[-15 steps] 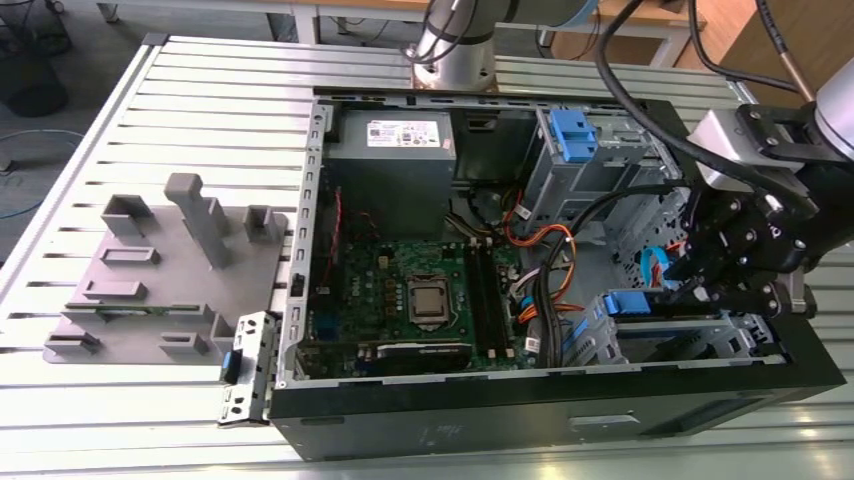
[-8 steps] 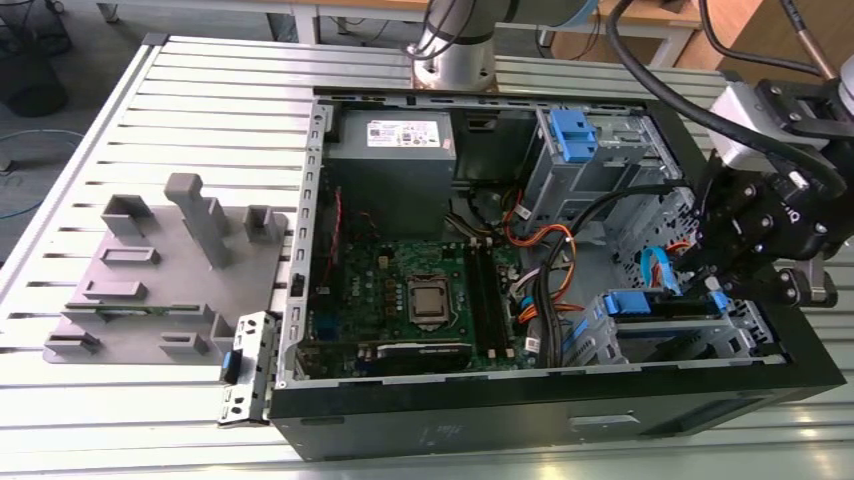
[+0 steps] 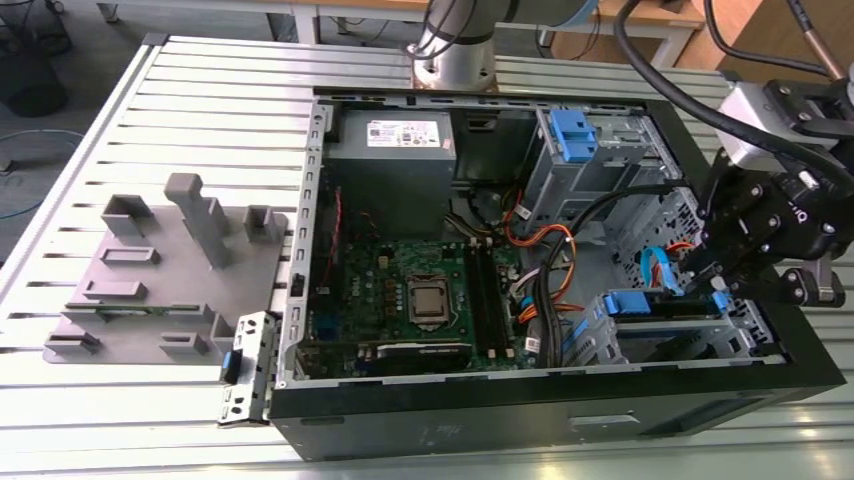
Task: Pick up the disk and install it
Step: 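Insert the first disk wire, then insert the second disk wire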
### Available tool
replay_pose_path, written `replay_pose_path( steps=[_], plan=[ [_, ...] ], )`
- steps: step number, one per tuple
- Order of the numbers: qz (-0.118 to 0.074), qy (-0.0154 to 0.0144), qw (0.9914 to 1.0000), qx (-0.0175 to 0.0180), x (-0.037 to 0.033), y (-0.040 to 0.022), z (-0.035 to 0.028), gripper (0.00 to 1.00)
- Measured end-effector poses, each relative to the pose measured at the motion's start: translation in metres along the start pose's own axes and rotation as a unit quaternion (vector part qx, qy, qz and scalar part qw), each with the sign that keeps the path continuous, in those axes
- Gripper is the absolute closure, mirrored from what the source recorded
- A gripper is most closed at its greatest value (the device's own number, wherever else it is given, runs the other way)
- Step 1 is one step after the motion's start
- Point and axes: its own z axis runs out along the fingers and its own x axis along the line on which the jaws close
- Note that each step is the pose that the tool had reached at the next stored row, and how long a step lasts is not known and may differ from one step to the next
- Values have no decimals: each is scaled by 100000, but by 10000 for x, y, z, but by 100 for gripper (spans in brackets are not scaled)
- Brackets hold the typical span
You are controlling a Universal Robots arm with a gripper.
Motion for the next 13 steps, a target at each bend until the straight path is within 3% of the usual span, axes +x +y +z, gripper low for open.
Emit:
replay_pose_path(
  steps=[2,4,13],
  plan=[
    [5,-6,100000,-2,-1,-2,0,71],
    [1,-2,100000,-1,-3,-85,-3,71],
    [0,-5,100000,-3,-4,-89,-3,71]
  ],
)
